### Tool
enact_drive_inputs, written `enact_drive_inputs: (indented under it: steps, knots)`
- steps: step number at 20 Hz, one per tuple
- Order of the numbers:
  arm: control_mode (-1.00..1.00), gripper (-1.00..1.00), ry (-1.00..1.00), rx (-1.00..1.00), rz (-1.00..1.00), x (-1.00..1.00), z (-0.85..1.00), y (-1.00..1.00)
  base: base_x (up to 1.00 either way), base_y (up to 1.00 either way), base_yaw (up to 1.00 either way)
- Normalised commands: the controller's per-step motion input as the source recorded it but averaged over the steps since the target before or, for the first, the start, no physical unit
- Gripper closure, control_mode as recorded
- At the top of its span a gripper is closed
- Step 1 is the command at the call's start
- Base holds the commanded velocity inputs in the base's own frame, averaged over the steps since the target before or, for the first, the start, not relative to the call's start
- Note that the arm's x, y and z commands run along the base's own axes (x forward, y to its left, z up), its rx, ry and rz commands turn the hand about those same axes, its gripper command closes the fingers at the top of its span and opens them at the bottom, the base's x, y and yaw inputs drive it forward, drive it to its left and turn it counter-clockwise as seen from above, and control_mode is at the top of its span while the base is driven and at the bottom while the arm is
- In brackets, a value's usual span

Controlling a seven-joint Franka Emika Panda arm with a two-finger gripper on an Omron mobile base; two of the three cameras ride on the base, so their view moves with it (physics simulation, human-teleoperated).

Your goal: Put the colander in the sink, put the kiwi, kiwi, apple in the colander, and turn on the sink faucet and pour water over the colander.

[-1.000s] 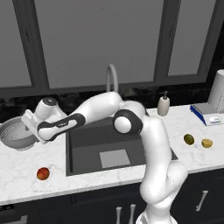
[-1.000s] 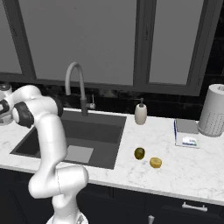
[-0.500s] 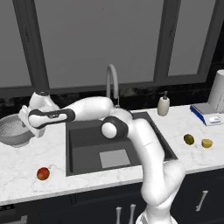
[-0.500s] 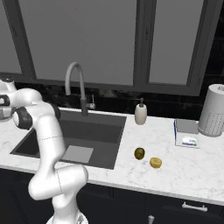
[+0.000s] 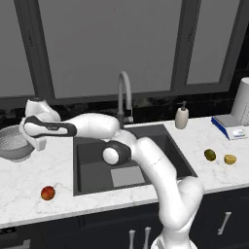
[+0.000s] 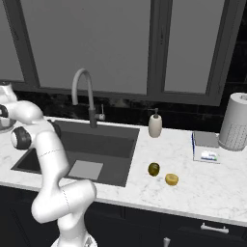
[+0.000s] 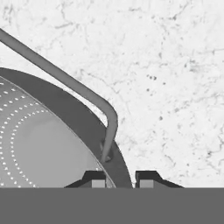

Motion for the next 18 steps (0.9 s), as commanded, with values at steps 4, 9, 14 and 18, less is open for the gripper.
enact_drive_inputs:
  steps: [4, 9, 14, 18]
  knots:
    - [-1.00, 1.00, -0.07, 0.06, -0.13, -0.91, -0.65, -0.87, 0.00, 0.00, 0.00]
    - [-1.00, 1.00, -0.26, 0.20, -0.07, -1.00, -0.76, -1.00, 0.00, 0.00, 0.00]
    - [-1.00, 1.00, -0.50, 0.35, 0.00, -1.00, -0.69, -1.00, 0.00, 0.00, 0.00]
    - [-1.00, 1.00, -0.47, 0.45, 0.00, -1.00, 0.36, -0.99, 0.00, 0.00, 0.00]
